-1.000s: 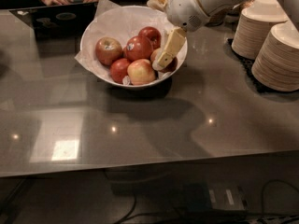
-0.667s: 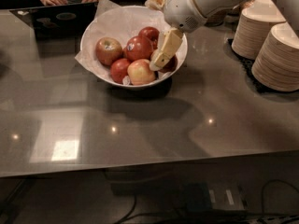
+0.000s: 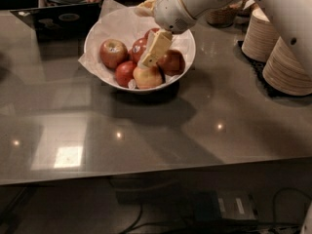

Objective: Pick apple from white bowl

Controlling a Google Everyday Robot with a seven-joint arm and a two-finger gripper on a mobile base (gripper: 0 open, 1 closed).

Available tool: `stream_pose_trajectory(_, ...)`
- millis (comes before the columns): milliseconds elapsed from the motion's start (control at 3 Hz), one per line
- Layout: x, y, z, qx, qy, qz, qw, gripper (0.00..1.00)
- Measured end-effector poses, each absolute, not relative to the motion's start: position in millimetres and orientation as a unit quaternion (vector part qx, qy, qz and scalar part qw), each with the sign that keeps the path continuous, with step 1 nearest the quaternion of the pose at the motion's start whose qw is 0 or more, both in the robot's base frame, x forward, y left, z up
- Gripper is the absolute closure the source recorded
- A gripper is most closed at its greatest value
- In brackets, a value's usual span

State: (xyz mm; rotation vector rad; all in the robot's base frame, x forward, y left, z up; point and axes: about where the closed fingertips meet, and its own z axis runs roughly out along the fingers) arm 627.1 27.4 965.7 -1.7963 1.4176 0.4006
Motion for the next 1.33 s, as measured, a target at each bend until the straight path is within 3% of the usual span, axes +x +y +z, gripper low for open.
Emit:
stream_pose_trajectory(667,636,49,963,-0.715,0.559,0.165,0.385,0.15)
stream_pose_trajectory(1000,640,61,957,-0.718,0.561,0.171,0.374,0.28)
stream_pose_trajectory(1333,643,70,952,-0.719,0.566,0.175,0.365,0.33)
